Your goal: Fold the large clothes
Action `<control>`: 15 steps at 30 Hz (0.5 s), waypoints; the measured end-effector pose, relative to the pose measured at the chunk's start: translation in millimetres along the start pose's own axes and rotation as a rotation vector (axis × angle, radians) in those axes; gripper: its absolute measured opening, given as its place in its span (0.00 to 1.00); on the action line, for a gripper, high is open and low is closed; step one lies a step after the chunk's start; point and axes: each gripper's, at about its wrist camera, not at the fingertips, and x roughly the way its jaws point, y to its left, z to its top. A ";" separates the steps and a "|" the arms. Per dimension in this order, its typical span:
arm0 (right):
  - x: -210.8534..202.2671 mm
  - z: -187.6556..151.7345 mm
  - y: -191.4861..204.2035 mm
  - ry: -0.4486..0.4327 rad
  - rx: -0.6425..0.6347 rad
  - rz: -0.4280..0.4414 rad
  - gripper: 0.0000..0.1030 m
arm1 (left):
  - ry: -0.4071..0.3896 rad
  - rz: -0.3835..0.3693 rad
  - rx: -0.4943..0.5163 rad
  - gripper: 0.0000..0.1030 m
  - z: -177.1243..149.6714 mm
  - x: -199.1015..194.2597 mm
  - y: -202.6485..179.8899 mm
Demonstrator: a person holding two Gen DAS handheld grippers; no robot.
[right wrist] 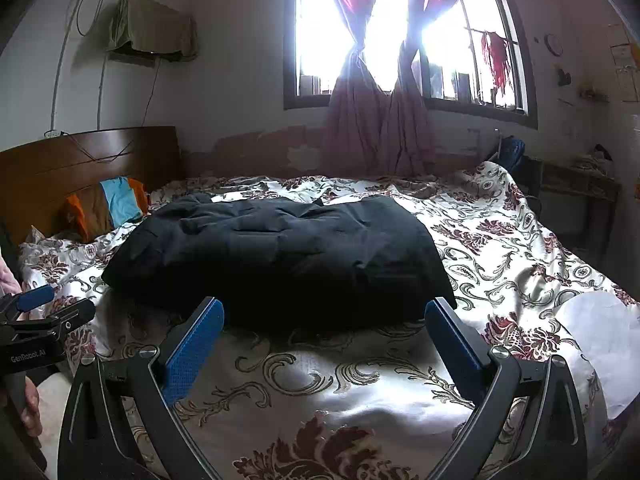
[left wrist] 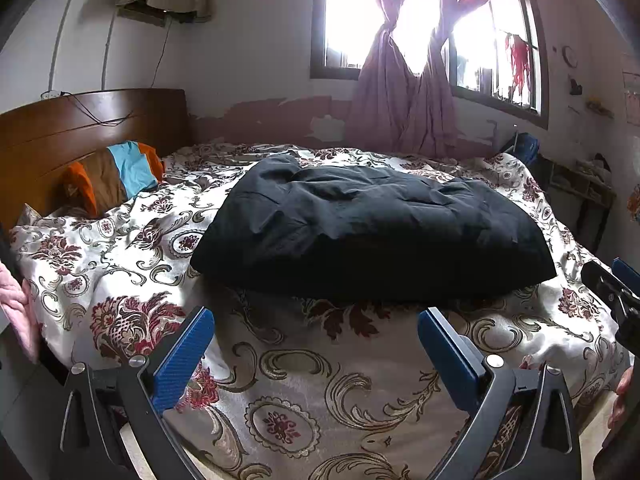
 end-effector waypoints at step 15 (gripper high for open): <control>-0.2 -1.8 1.5 0.003 0.001 -0.001 0.96 | 0.009 0.037 -0.027 1.00 -1.2 0.4 4.7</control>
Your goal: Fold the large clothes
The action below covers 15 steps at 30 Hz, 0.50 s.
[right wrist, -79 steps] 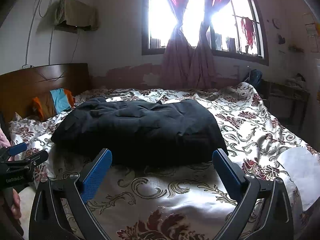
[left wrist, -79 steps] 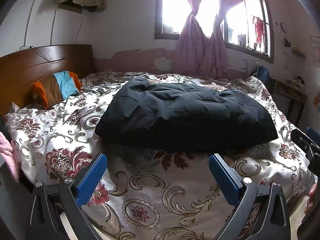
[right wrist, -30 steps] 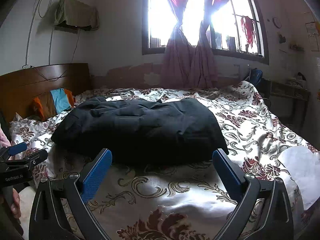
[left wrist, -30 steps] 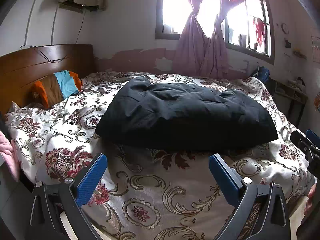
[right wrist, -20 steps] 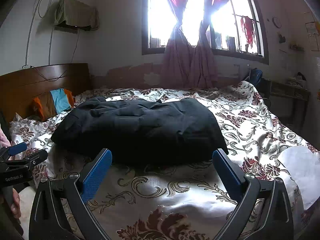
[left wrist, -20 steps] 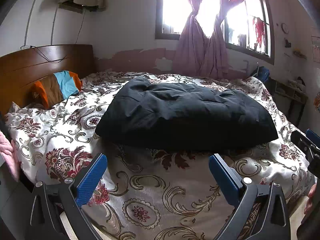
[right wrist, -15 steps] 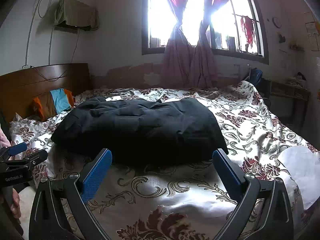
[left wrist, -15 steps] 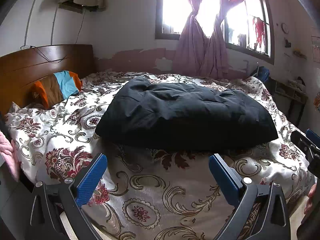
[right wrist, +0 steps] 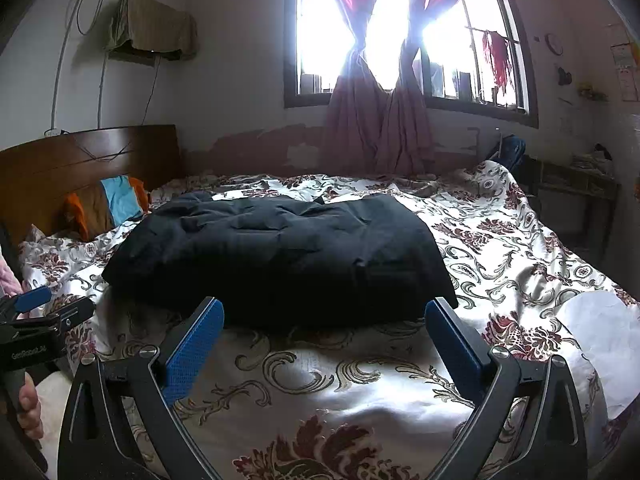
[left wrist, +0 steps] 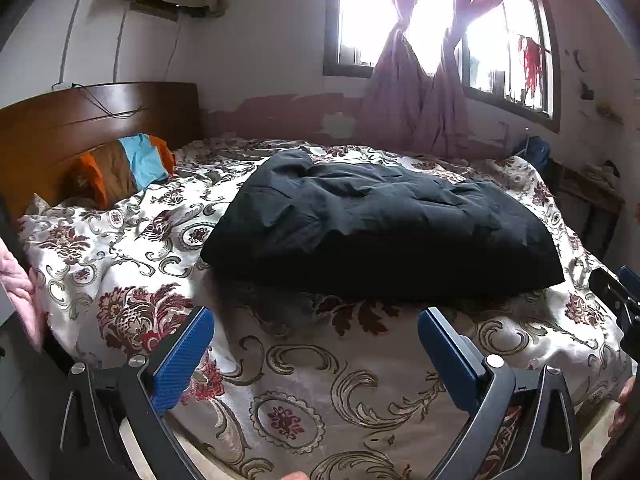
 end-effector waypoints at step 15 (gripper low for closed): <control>-0.5 -3.1 1.3 0.003 0.000 -0.001 0.96 | -0.004 0.010 0.041 1.00 -0.8 1.5 -6.0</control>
